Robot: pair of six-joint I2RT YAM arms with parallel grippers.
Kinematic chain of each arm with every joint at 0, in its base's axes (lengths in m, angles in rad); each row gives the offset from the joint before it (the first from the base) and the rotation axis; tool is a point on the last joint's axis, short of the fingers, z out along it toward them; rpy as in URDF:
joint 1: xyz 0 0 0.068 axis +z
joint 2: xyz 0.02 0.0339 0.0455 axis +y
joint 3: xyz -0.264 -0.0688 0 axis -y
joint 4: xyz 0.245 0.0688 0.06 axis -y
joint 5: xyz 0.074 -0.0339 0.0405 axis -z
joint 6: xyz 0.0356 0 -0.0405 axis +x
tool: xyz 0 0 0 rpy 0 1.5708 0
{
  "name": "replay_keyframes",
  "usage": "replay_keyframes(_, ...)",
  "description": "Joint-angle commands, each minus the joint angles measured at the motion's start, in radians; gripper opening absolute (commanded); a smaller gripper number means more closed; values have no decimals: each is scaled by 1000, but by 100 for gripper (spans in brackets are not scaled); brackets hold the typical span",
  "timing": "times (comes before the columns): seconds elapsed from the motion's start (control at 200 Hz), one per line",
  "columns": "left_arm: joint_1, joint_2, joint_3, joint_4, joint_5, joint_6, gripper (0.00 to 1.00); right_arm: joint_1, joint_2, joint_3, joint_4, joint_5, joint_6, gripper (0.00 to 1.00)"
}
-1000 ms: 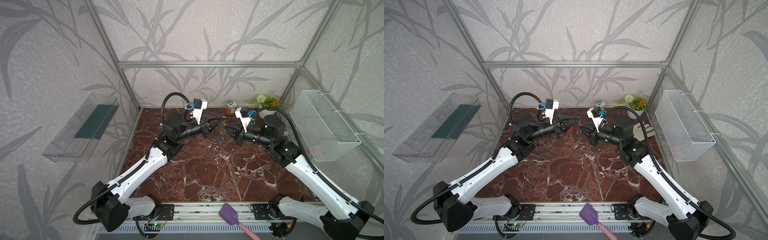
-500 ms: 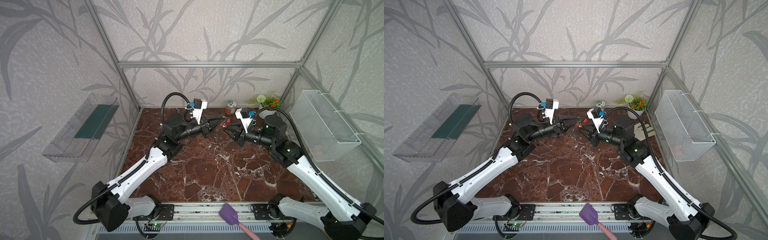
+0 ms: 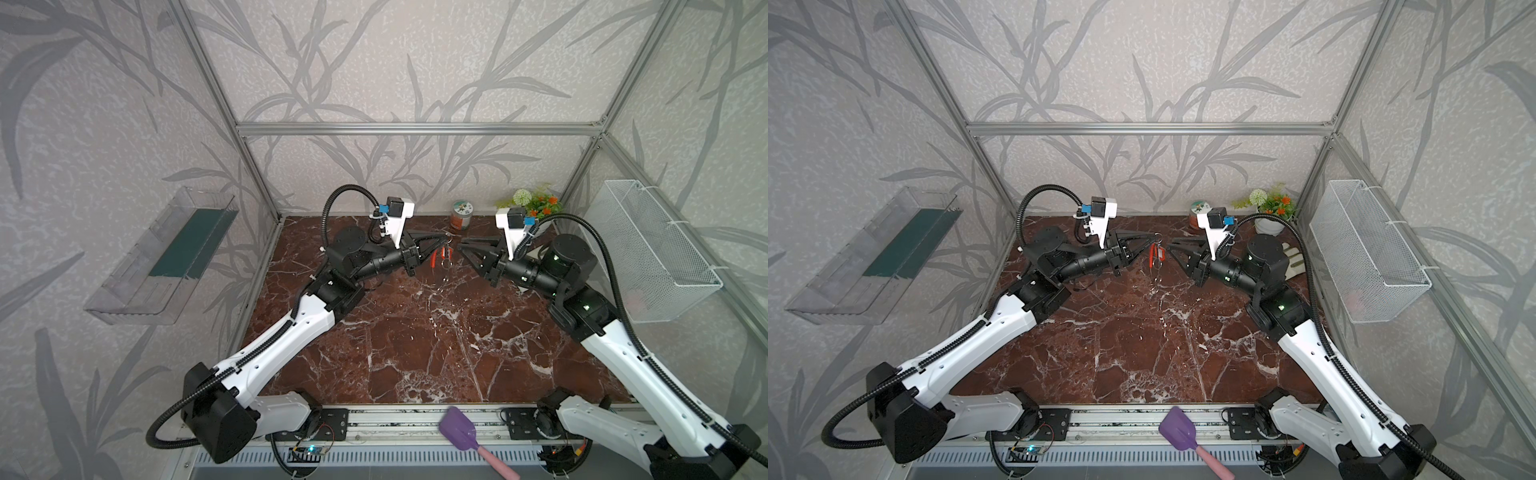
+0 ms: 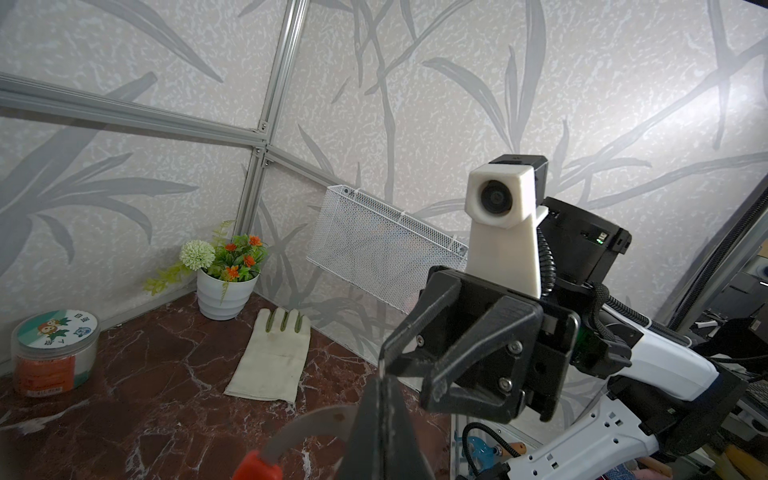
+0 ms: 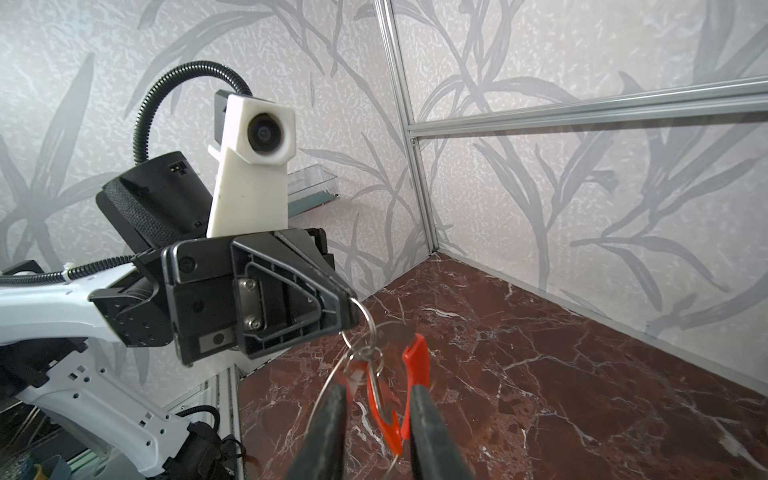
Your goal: Put the keys on the keyring
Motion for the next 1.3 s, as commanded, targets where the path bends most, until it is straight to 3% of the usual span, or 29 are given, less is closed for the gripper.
replay_keyframes(0.0, -2, -21, 16, 47, 10, -11, 0, -2, 26, 42, 94, -45, 66, 26)
replay_keyframes(0.34, -3, -30, 28, -10, -21, 18, 0, -7, 67, 71, 104, -49, 84, 23)
replay_keyframes(0.555, -13, -62, 45, -167, -227, 122, 0, -35, 11, 21, 86, 59, 64, 23)
replay_keyframes(0.715, -38, -97, 21, -209, -406, 220, 0, -38, 2, 15, 63, 54, 63, 23)
replay_keyframes(0.855, -52, -118, 6, -225, -493, 277, 0, -38, 2, 9, 56, 50, 65, 23)
replay_keyframes(1.13, -57, -133, -18, -195, -464, 286, 0, -39, 22, 17, 48, 19, 76, 23)
replay_keyframes(1.294, -57, -137, -41, -132, -367, 248, 0, -38, 47, 38, 51, -31, 105, 24)
